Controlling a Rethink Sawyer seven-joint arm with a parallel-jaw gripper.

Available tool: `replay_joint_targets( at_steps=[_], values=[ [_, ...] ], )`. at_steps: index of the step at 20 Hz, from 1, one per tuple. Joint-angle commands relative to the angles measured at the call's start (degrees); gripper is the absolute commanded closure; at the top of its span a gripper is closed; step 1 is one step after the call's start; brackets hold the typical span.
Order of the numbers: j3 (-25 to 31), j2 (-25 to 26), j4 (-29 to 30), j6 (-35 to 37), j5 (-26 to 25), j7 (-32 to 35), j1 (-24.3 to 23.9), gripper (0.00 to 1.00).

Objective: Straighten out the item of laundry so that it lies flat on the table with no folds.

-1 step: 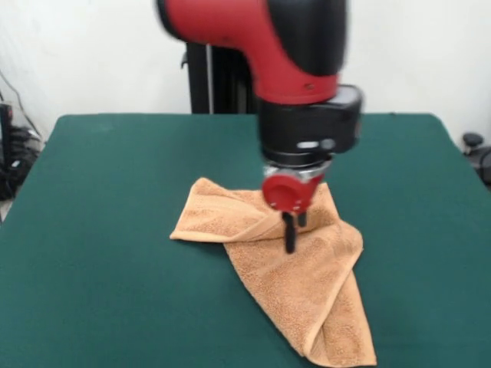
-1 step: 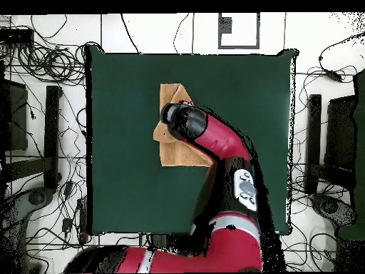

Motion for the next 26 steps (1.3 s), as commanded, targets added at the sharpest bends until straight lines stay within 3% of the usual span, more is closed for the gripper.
replay_joint_targets(
  at_steps=[1,12,26],
  values=[
    [16.2,1.6,4.3,3.6,-7.9,-18.3,-2.6,0.0],
    [20.5,2.8,0.3,7.0,-18.9,-22.0,-6.4,0.0],
    [26.6,3.0,0.6,5.9,-26.6,-19.8,-10.9,0.0]
  ],
)
